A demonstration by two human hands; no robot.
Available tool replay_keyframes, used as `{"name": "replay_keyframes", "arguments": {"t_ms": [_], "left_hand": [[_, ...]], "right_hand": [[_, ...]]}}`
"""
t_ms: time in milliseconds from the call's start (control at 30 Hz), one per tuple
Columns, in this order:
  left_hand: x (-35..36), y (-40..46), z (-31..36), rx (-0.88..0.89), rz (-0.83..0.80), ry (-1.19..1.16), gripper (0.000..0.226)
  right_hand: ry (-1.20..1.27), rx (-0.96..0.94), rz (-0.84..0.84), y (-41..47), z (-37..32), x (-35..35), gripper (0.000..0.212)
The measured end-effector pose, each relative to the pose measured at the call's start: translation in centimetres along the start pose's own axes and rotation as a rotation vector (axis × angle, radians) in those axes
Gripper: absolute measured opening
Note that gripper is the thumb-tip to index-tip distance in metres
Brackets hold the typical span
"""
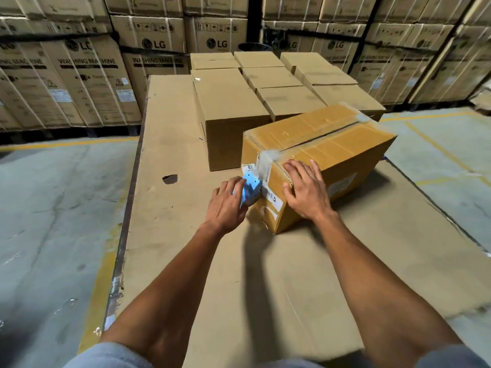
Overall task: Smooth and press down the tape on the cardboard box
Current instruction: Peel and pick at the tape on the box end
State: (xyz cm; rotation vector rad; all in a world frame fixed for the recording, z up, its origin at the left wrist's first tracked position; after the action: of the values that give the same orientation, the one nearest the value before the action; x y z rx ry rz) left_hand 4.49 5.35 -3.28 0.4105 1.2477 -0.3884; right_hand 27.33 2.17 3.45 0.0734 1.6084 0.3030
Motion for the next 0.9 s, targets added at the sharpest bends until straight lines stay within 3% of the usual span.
{"name": "replay_keyframes", "arguments": {"t_ms": [267, 367, 567, 900], "left_hand": [[1.2, -0.2, 3.7, 0.155, 0.053, 0.001, 0.072], [3.6, -0.1, 7.4, 0.283, -0.041, -0.04, 0.076], [4.2, -0.3, 8.1, 0.283, -0.022, -0.015, 0.091], [5.2, 1.2, 7.6, 0.326, -0.116, -0.062, 0.098]], "right_hand": [[0.0, 0.022, 0.124, -2.2, 1.7, -1.6, 0.052], [-0.035, 0.112, 0.142, -4.7, 3.3, -2.0, 0.05], [-0.064, 0.154, 0.174, -3.6, 3.0, -2.8, 0.033], [-0.246, 0.108, 0.104, -2.6, 2.3, -1.1, 0.049]]}}
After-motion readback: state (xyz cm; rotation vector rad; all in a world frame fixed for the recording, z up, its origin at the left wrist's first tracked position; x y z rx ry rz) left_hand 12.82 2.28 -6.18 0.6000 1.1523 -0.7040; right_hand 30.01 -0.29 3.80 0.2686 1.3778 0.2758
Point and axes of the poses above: each hand's wrist, its own y-axis towards the middle knuckle, its own x-axis out of the palm, z = x × y, the point moved 5 cm from there along y, towards the middle knuckle, and after that the axes turned 11 degrees about -z, right-handed, at the moved point
